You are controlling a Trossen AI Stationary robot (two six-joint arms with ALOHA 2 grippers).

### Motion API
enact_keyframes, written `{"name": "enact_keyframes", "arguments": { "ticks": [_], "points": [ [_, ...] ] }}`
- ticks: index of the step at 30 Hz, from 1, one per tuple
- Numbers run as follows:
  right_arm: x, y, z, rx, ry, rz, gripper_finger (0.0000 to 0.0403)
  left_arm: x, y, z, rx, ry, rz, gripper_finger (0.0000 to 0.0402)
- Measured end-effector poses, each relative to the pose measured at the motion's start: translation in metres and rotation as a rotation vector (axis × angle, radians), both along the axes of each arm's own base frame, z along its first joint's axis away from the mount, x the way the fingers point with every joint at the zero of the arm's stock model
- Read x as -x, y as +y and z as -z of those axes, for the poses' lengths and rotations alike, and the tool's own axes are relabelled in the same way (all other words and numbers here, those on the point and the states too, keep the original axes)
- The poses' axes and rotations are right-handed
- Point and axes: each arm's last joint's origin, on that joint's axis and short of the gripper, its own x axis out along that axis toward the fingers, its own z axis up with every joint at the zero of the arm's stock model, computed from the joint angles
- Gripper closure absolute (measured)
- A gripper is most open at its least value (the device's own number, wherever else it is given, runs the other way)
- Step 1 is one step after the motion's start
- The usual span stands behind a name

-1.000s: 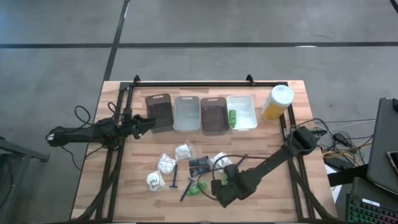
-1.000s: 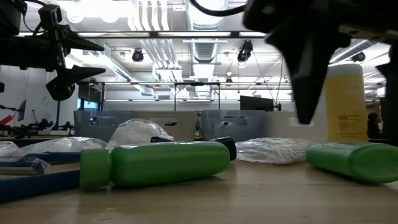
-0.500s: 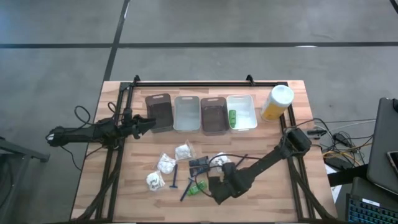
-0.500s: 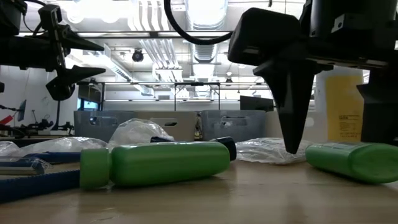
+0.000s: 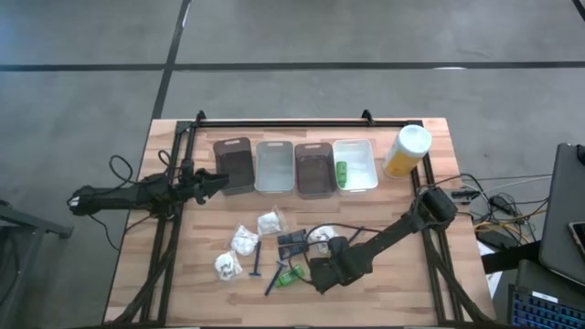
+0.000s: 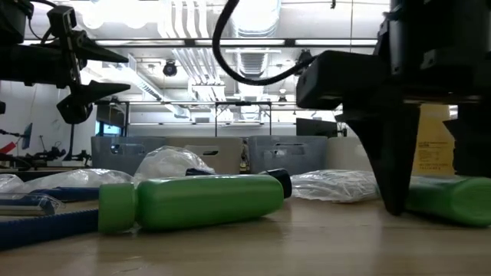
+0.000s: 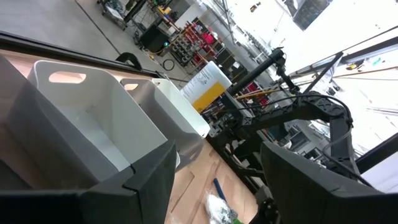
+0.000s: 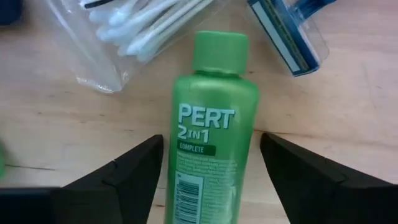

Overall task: Pick & Place Travel size toiletries
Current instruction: Put the green shampoo into the white bin

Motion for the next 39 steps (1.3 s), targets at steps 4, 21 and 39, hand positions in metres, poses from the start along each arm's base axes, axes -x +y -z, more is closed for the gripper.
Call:
{"name": "enact_keyframes", "arguments": {
  "ticks": [4,21,39],
  "points": [
    [-0.004,0.002,-0.006,-0.003,-0.013,0.0,0.0153,0.0,0.0,0.0,0.0,0.0,0.0,0.0163],
    [-0.011,0.008,-0.045,-0.032,-0.095,-0.127,0.0273,0.0,0.0,0.0,0.0,0.0,0.0,0.0163],
    [0.037,-0.144,-0.18,0.329,-0.153,0.076,0.0262,0.0,0.0,0.0,-0.004,0.001,-0.015,0.0163]
  ]
}}
